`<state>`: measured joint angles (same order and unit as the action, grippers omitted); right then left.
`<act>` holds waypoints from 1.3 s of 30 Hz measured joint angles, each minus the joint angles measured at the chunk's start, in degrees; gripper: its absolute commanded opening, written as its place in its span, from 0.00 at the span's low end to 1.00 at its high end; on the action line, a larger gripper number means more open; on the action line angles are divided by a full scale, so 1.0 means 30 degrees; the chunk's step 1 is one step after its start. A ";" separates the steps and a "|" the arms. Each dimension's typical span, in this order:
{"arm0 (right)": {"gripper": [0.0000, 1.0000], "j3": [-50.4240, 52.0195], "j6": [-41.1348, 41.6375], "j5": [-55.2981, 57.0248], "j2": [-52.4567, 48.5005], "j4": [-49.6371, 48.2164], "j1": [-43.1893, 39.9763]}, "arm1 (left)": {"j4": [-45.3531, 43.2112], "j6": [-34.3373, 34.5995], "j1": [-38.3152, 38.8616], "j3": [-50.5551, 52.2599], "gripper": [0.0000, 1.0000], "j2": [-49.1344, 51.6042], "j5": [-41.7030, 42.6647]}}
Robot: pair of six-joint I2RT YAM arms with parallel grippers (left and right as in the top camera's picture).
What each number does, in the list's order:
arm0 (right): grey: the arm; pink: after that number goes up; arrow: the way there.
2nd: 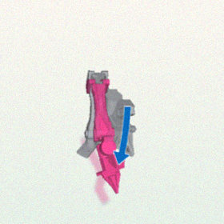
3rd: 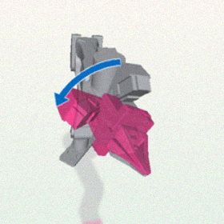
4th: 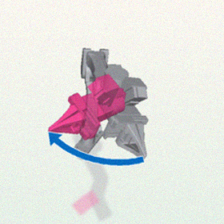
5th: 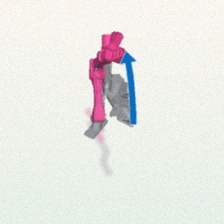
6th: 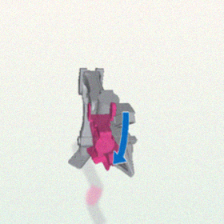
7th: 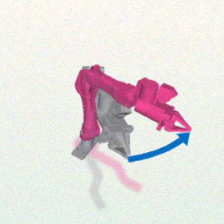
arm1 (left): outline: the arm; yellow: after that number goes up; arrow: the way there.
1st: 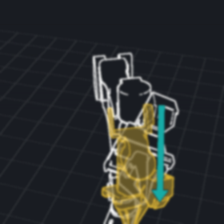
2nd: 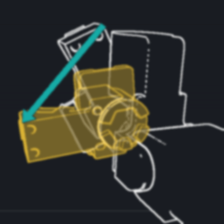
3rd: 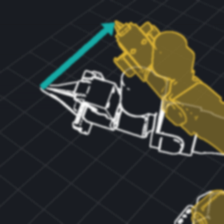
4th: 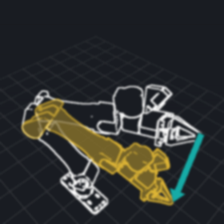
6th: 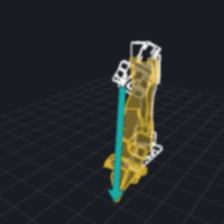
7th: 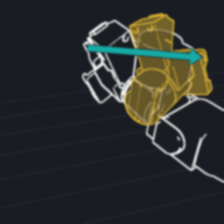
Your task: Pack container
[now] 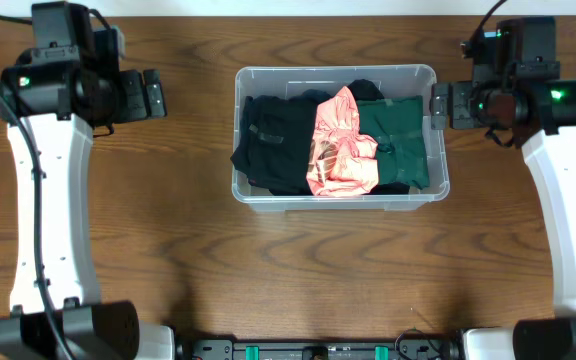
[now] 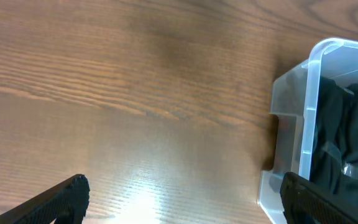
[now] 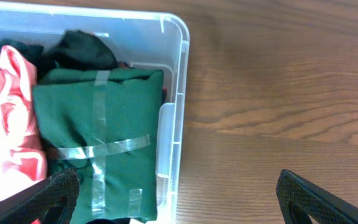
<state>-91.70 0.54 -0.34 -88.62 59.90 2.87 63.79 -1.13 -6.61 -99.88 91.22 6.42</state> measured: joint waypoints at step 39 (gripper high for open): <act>0.99 1.6393 0.1275 0.3592 2.1515 0.1668 0.2674 | 0.0539 0.0452 0.0000 1.7872 0.98 -2.7787 -0.0153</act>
<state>-42.52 4.36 10.44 -24.08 64.90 10.90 65.41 0.23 -6.61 -46.26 7.86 5.96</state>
